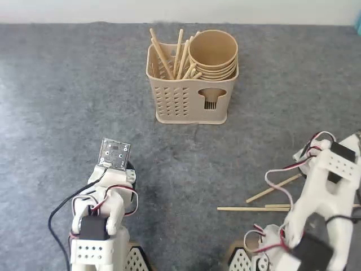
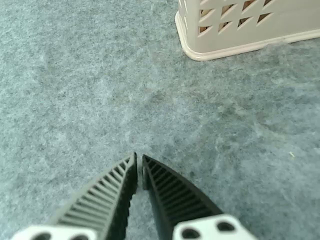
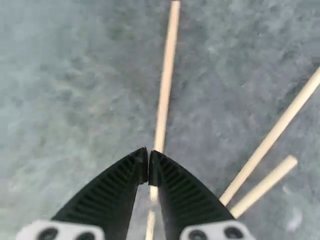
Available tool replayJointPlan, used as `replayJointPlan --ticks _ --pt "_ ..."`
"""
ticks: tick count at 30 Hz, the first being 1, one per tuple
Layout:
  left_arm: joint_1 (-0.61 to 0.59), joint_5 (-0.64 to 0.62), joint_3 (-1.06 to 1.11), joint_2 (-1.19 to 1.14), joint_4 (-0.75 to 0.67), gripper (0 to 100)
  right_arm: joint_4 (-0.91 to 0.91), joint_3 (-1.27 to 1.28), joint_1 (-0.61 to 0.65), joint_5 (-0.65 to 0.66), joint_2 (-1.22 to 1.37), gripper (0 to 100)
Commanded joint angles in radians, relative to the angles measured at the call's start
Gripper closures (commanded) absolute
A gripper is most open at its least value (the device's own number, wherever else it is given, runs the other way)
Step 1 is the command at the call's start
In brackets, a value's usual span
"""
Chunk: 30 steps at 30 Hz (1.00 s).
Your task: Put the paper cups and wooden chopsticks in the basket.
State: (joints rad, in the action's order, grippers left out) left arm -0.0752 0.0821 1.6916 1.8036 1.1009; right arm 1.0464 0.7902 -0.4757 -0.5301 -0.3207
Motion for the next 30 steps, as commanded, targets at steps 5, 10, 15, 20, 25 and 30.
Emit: replayJointPlan --ticks 5,10,15,20,25,30 --pt "0.003 0.006 -0.007 0.017 -0.021 99 -0.162 -0.014 -0.085 0.028 0.160 95.7" --pt "0.003 0.006 -0.007 0.017 -0.021 99 -0.228 -0.014 -0.093 0.028 0.254 92.6" --pt "0.003 0.006 -0.007 0.017 -0.021 99 -0.248 -0.029 -0.102 0.031 0.272 93.2" --pt "0.003 0.006 -0.007 0.017 -0.021 99 -0.173 -0.069 -0.097 0.069 0.271 93.1" --pt "0.003 0.006 -0.007 0.017 -0.021 99 -0.038 -0.153 -0.101 0.080 0.271 93.1" --pt "0.003 0.006 -0.007 0.017 -0.021 99 0.081 -0.236 -0.096 0.081 0.271 92.4"
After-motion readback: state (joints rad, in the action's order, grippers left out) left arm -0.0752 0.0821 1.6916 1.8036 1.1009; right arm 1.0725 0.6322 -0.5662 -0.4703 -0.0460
